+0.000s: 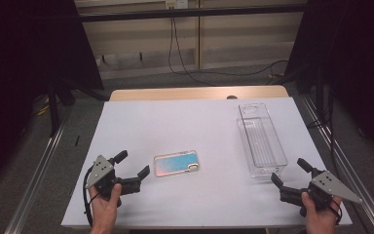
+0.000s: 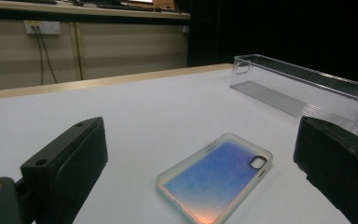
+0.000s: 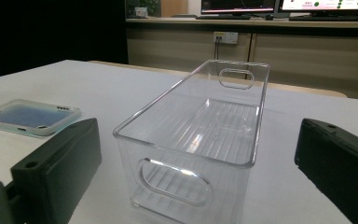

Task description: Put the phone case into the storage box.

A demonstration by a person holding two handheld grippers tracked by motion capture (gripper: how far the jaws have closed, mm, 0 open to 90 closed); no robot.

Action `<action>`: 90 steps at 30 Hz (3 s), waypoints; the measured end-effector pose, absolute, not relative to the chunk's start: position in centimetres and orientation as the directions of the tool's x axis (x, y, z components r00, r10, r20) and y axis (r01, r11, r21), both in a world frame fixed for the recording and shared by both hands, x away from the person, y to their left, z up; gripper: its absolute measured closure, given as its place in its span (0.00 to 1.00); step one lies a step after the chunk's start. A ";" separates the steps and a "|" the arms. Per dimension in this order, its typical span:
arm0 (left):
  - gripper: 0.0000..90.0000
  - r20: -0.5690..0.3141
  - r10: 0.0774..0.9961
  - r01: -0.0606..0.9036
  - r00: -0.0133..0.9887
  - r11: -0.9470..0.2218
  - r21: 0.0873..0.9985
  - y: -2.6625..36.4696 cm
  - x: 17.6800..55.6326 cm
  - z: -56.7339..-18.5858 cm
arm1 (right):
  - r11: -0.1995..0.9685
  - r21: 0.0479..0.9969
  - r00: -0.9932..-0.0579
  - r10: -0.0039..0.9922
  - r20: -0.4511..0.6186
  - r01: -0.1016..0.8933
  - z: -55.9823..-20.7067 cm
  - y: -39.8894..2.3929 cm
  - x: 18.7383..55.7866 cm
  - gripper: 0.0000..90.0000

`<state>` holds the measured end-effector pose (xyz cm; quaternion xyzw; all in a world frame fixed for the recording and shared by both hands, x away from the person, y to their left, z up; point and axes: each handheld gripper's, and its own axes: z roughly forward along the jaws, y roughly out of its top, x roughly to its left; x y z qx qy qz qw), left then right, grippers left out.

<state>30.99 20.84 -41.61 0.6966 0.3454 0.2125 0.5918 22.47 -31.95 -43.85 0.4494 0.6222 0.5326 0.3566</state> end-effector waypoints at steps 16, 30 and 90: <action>0.02 -0.091 0.682 0.210 0.726 -0.094 0.973 18.9 32.7 -41.7 | 0.029 0.983 -0.335 0.942 0.034 0.181 -43.8 -32.1 22.2 0.00; 0.02 -0.055 0.650 0.190 0.758 -0.140 0.972 17.1 34.2 -41.0 | 0.030 0.983 -0.339 0.940 0.033 0.179 -43.9 -32.1 22.1 0.01; 0.06 -0.049 0.481 0.316 0.875 -0.491 0.812 12.4 41.3 -40.3 | 0.027 0.982 -0.337 0.941 0.039 0.189 -43.9 -32.1 22.2 0.01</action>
